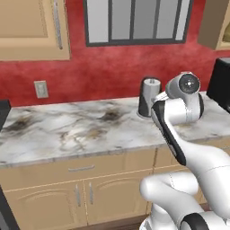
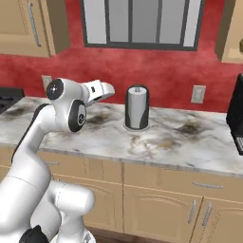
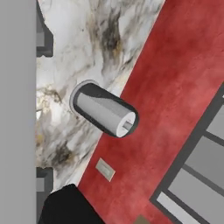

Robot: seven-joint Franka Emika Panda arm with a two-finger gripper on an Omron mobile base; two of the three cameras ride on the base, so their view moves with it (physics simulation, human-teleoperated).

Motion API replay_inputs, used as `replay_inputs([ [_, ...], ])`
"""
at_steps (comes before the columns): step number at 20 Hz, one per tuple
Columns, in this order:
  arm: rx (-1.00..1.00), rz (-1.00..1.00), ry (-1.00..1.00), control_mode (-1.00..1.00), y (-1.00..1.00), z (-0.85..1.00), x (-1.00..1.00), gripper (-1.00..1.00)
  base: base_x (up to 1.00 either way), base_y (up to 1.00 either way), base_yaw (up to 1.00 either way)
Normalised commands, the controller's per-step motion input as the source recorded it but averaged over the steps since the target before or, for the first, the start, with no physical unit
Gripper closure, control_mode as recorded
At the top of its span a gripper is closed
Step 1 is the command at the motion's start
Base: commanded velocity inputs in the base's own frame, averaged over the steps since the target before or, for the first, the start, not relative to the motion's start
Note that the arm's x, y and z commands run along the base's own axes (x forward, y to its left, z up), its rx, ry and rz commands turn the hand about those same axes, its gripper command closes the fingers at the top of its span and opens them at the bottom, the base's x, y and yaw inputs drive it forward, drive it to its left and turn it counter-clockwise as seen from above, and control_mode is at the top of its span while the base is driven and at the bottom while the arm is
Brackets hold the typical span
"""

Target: Pick the canned food and jam from the counter and place them in the cabinets closest to them.

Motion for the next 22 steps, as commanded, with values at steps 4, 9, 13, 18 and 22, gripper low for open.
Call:
replay_inputs([
  [4,0.0,0.0,0.0,1.0,0.0,0.0,0.0,-1.0,-0.25,0.78,0.0],
  [9,0.0,0.0,0.0,1.0,0.0,0.0,0.0,-1.0,-0.27,0.82,0.0],
  [13,0.0,0.0,0.0,1.0,0.0,0.0,0.0,-1.0,-0.3,0.81,0.0],
  [18,0.0,0.0,0.0,1.0,0.0,0.0,0.0,-1.0,-0.3,0.8,0.0],
  [22,0.0,0.0,0.0,1.0,0.0,0.0,0.0,-1.0,-0.29,0.79,0.0],
])
